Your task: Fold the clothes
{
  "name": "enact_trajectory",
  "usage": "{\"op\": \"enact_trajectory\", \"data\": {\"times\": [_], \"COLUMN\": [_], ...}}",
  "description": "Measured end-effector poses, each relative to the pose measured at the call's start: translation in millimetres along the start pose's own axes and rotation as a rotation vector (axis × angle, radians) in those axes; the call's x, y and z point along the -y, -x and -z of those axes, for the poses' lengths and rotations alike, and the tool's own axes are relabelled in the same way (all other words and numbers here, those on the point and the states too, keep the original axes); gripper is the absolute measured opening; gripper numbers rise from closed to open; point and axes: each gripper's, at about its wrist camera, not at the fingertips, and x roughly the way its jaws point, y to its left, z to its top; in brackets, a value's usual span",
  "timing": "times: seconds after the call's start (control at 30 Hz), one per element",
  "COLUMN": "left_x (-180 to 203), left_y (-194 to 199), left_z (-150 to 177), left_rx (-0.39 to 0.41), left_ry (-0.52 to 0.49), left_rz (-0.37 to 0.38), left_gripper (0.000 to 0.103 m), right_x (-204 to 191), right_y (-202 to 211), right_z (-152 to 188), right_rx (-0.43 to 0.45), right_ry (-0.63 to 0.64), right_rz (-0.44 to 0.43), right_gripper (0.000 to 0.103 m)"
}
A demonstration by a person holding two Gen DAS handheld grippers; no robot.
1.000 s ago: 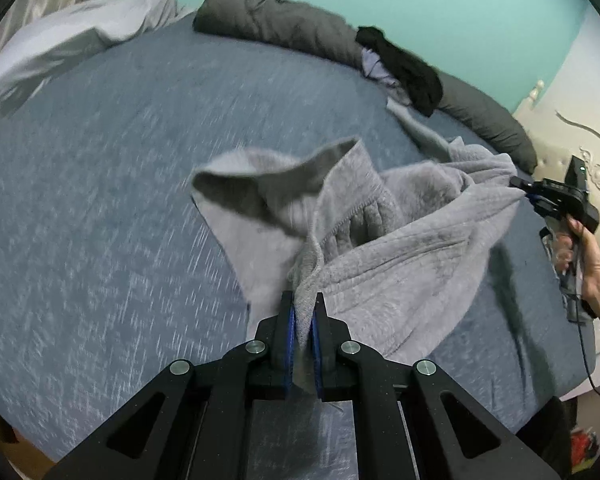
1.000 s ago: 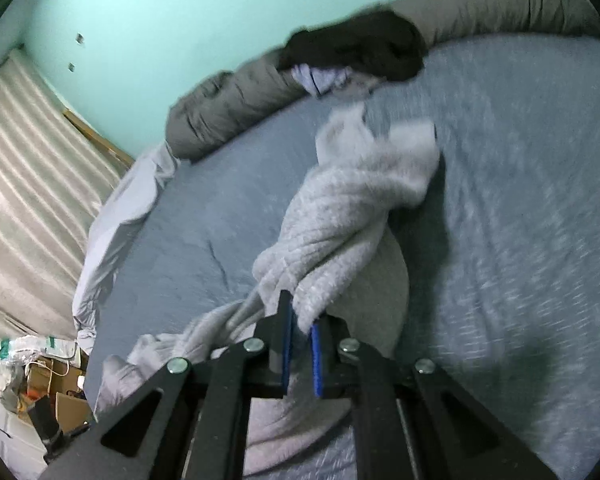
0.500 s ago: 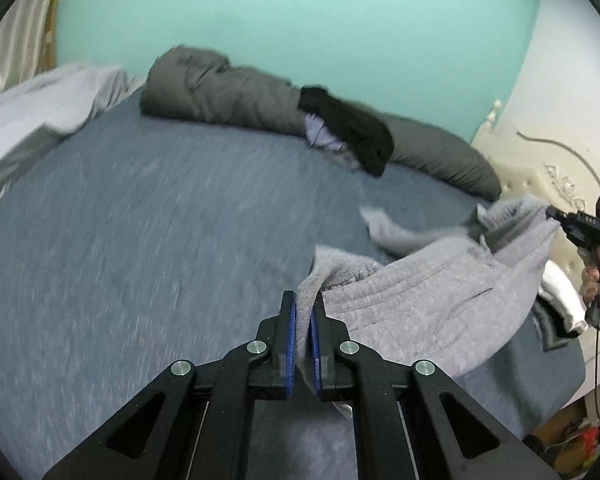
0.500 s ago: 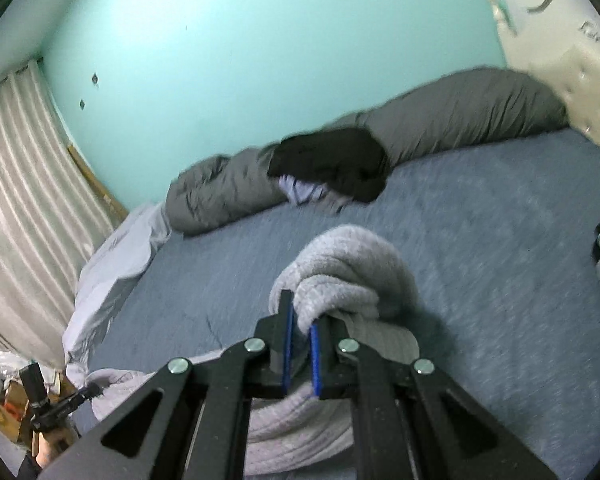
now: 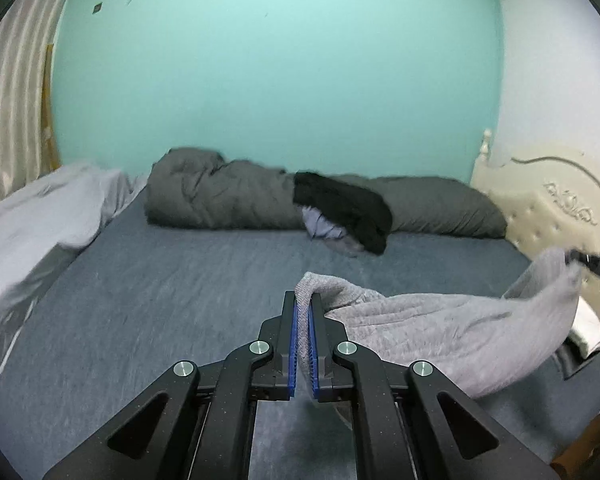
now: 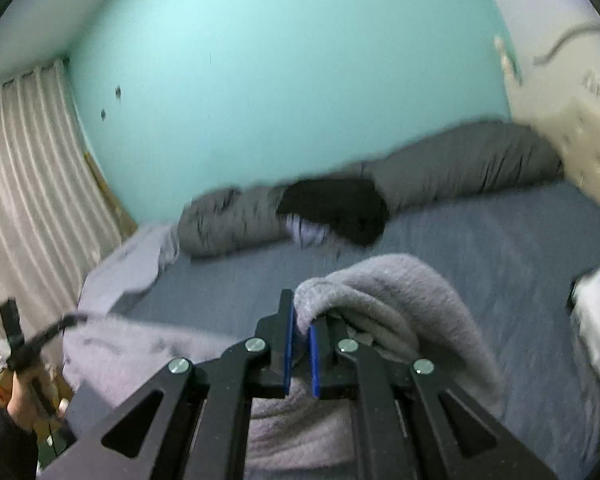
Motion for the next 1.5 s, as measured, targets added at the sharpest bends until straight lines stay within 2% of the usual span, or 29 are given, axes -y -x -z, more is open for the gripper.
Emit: {"op": "enact_trajectory", "data": {"times": [0.2, 0.3, 0.4, 0.47, 0.53, 0.57, 0.73, 0.8, 0.87, 0.93, 1.0, 1.13, 1.27, 1.5], "left_x": [-49.7, -71.5, -93.6, -105.6, -113.1, -116.3, -121.6, -122.1, -123.6, -125.7, -125.9, -110.6, -88.0, -51.9], "left_y": [-32.6, -38.4, -34.7, -30.9, -27.3, -25.5, -24.1, -19.8, -11.9, -0.6, 8.7, 20.8, 26.4, 16.9], "left_z": [94.7, 142.4, 180.9, 199.6, 213.0, 219.2, 242.6, 247.0, 250.0, 251.1, 249.8, 242.9, 232.2, 220.8], "left_rx": [-0.198, -0.291, -0.346, -0.366, -0.378, -0.379, -0.418, -0.413, -0.395, -0.367, -0.343, -0.323, -0.32, -0.33], "left_ry": [0.07, 0.092, 0.129, 0.154, 0.168, 0.184, 0.245, 0.255, 0.279, 0.308, 0.322, 0.278, 0.224, 0.178], "left_rz": [-0.112, -0.162, -0.191, -0.198, -0.201, -0.197, -0.146, -0.135, -0.143, -0.15, -0.152, -0.14, -0.11, -0.056], "left_gripper": [0.004, 0.004, 0.004, 0.005, 0.005, 0.005, 0.007, 0.007, 0.013, 0.025, 0.035, 0.036, 0.038, 0.04], "right_x": [-2.6, -7.6, -1.0, 10.7, 22.0, 29.3, 77.1, 103.5, 130.4, 150.2, 165.0, 188.0, 193.1, 216.9], "right_y": [-82.0, -106.5, -112.3, -104.9, -90.0, -80.4, -33.8, -21.8, -9.5, -3.5, -3.9, -13.9, -29.4, -49.2], "right_z": [143.6, 195.2, 219.0, 222.5, 217.8, 213.5, 200.9, 202.0, 203.3, 206.8, 211.8, 218.7, 210.8, 194.2], "right_rx": [-0.374, -0.504, -0.579, -0.584, -0.554, -0.531, -0.409, -0.392, -0.376, -0.371, -0.364, -0.353, -0.329, -0.302], "right_ry": [-0.049, -0.07, -0.105, -0.12, -0.119, -0.122, -0.162, -0.218, -0.276, -0.315, -0.37, -0.484, -0.477, -0.554], "right_rz": [-0.082, -0.088, -0.066, -0.072, -0.065, -0.057, 0.03, 0.081, 0.131, 0.164, 0.17, 0.161, 0.17, 0.176], "right_gripper": [0.009, 0.011, 0.015, 0.018, 0.037, 0.04, 0.043, 0.044, 0.045, 0.045, 0.048, 0.052, 0.052, 0.052]}}
